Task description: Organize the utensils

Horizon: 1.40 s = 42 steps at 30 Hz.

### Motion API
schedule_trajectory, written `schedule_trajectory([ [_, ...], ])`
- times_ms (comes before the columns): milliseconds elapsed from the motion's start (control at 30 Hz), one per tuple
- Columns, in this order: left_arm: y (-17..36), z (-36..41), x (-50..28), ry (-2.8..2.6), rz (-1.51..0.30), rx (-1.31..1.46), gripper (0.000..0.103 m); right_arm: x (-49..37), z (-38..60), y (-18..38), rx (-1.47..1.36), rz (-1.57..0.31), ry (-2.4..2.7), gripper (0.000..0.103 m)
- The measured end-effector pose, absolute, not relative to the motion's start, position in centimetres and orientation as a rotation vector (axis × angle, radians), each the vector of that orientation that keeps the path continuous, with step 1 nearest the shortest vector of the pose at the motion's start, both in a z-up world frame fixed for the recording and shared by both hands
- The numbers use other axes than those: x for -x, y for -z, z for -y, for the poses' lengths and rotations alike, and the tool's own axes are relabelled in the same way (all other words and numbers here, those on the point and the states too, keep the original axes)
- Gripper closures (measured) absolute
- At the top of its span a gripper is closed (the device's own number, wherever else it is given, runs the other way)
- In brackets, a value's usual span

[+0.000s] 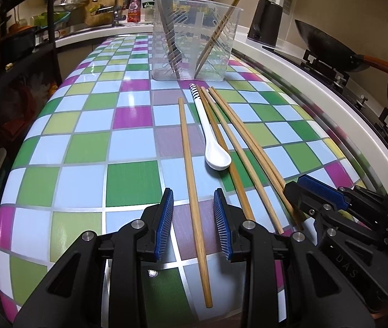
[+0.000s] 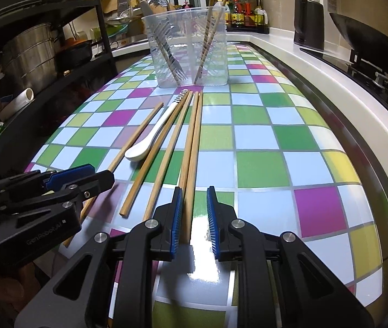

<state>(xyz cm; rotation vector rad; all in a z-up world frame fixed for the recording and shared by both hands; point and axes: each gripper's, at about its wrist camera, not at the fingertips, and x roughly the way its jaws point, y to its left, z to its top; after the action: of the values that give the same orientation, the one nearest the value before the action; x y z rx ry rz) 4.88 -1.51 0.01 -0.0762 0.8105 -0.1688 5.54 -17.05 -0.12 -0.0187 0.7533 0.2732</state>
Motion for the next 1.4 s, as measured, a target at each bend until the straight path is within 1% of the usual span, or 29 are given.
schedule_trajectory([
  [267,0.1,2.0,-4.6,0.129,-0.792,0.022,0.073,-5.6,17.3,0.5,0.023,-0.763,-0.259,0.085],
  [333,0.1,2.0,-4.5,0.118,-0.788,0.013,0.076,-5.5,17.0,0.5,0.038,-0.757,-0.254,0.085],
  [400,0.2,2.0,-4.6,0.106,-0.782,-0.003,0.083,-5.4,16.9,0.5,0.041,-0.754,-0.252,0.086],
  [467,0.2,1.9,-4.7,0.096,-0.779,-0.005,0.089,-5.5,16.9,0.5,0.04,-0.752,-0.251,0.097],
  [500,0.1,1.8,-4.8,0.094,-0.778,-0.003,0.094,-5.4,16.9,0.5,0.042,-0.75,-0.248,0.097],
  [567,0.1,1.6,-4.9,0.092,-0.777,-0.001,0.096,-5.4,17.0,0.5,0.043,-0.746,-0.235,0.097],
  [900,-0.3,0.2,-5.8,0.051,-0.761,0.021,0.096,-5.8,19.6,0.5,-0.008,-0.744,-0.075,0.097],
  [1000,0.1,0.2,-6.0,0.075,-0.783,0.038,0.096,-5.7,19.8,0.6,-0.019,-0.742,-0.056,0.096],
  [1133,0.2,0.6,-5.4,0.07,-0.774,0.009,0.096,-5.6,19.5,0.6,-0.014,-0.736,-0.061,0.094],
  [1400,0.4,0.8,-4.0,0.022,-0.743,0.009,0.094,-5.3,19.6,0.7,-0.016,-0.728,-0.069,0.093],
])
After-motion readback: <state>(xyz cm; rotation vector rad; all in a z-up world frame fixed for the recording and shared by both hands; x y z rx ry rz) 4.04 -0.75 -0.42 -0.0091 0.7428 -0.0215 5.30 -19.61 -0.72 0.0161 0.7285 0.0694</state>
